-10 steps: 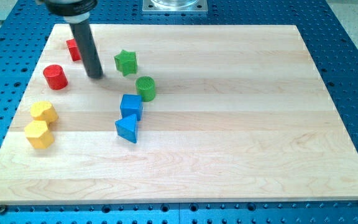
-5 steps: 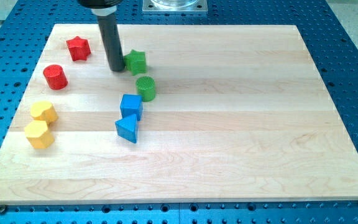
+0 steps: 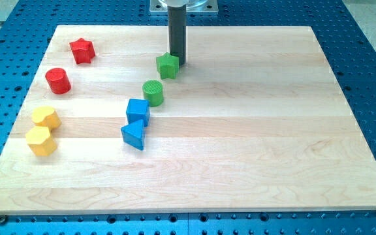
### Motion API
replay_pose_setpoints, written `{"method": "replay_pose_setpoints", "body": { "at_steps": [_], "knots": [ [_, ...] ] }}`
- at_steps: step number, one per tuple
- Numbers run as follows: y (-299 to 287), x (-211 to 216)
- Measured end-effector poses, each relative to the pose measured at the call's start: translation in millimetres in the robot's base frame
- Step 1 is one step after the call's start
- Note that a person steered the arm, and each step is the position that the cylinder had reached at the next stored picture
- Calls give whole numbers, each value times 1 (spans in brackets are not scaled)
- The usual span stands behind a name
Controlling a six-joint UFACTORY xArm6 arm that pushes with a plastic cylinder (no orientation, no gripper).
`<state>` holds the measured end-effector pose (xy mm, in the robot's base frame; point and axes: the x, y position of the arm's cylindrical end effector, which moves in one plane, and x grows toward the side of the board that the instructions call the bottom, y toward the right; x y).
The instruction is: Place the green star above the green circle
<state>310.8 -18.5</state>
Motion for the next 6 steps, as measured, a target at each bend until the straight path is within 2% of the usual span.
{"method": "replay_pose_setpoints", "body": {
  "at_steps": [1, 2, 3, 4, 6],
  "knots": [
    [6, 17],
    [-15, 19],
    [7, 21],
    [82, 89],
    [25, 92]
  ]
}}
